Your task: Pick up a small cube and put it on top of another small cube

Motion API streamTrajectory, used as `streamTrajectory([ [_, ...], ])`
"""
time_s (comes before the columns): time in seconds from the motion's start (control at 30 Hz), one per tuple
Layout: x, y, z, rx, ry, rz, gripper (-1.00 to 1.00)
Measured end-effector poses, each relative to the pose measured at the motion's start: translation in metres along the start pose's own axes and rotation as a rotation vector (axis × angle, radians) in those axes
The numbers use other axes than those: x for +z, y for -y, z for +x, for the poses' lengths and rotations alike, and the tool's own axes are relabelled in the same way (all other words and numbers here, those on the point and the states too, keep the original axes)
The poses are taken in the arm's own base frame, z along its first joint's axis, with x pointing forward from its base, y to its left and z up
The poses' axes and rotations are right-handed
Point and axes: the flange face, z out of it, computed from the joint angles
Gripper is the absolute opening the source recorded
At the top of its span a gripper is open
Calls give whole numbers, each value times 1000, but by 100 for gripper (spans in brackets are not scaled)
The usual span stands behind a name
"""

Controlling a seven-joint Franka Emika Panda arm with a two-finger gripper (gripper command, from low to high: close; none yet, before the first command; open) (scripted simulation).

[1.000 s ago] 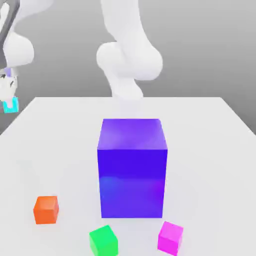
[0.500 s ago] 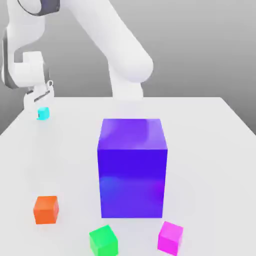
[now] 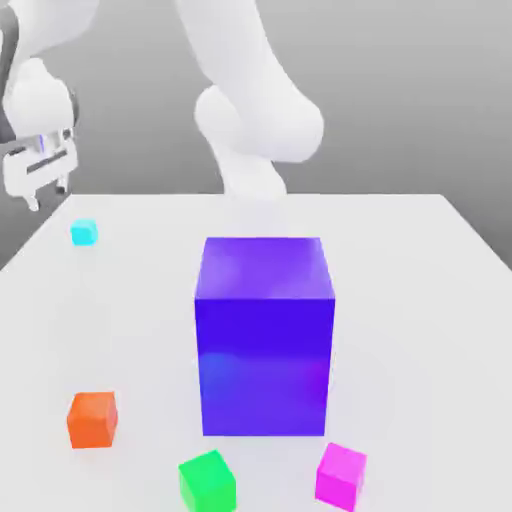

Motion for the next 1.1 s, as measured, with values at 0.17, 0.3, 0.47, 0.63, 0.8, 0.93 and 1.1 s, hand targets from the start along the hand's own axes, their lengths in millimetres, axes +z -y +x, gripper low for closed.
streamTrajectory([
  [0.17, -38, 79, -98, -125, 20, 30, 100],
  [0.3, -61, 120, -190, -228, 46, 47, 100],
  [0.47, -83, 143, -322, -368, 91, 56, 100],
  [0.63, -91, 123, -479, -446, 130, 29, 100],
  [0.8, -80, 60, -616, -475, 152, -23, 100],
  [0.93, -61, -8, -697, -490, 157, -70, 100],
  [1.1, -27, -109, -772, -503, 149, -132, 100],
])
